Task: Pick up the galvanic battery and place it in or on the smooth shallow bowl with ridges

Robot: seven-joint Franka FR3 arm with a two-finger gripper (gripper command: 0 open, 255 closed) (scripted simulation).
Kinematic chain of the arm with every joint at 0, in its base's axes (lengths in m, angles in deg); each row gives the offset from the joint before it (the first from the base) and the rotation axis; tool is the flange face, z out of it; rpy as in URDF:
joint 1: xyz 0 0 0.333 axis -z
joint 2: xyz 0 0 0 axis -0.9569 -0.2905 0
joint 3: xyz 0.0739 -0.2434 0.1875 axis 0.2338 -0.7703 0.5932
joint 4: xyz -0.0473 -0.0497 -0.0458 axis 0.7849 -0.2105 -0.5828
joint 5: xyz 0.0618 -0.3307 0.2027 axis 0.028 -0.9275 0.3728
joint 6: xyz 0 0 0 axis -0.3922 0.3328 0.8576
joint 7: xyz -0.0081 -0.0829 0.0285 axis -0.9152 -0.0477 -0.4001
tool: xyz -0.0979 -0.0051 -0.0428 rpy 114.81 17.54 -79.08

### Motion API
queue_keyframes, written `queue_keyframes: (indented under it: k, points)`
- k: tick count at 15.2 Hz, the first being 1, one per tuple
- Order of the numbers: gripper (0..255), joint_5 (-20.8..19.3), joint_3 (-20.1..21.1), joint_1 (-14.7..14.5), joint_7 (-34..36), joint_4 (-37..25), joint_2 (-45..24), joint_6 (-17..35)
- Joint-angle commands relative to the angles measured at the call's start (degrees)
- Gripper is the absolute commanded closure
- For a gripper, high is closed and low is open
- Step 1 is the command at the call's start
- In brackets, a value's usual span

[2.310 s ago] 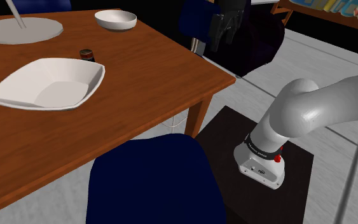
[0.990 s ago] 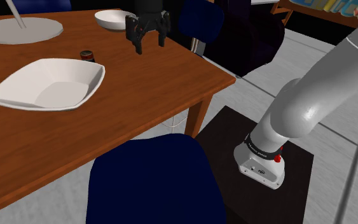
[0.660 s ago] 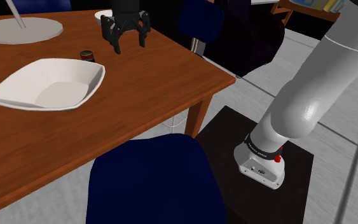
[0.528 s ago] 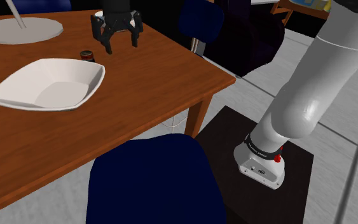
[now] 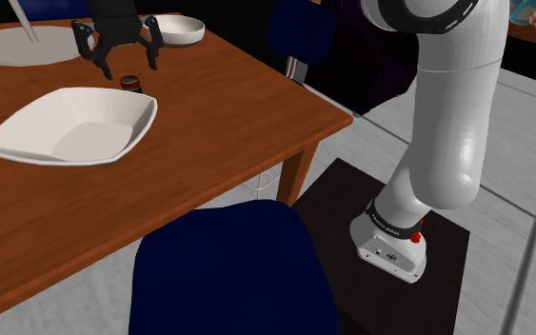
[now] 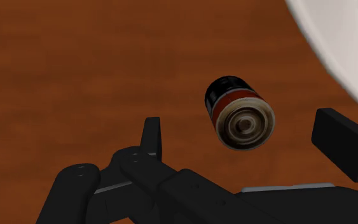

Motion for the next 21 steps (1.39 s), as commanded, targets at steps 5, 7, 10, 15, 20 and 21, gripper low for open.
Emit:
queue_keyframes:
  k: [5, 7, 10, 15, 20, 21]
  points:
    - [0, -0.71, -0.2, -0.54, 0.78, 1.04, -2.06, 3.11]
    - [0, -0.69, -0.23, -0.33, 0.85, 2.8, -1.92, 4.73]
    - [0, -0.69, -0.24, -0.27, 0.87, 3.29, -1.9, 5.18]
    - [0, -0.69, -0.24, -0.28, 0.87, 3.29, -1.9, 5.17]
    - [255, -0.69, -0.24, -0.28, 0.87, 3.28, -1.89, 5.17]
    - [255, -0.69, -0.24, -0.28, 0.87, 3.29, -1.89, 5.17]
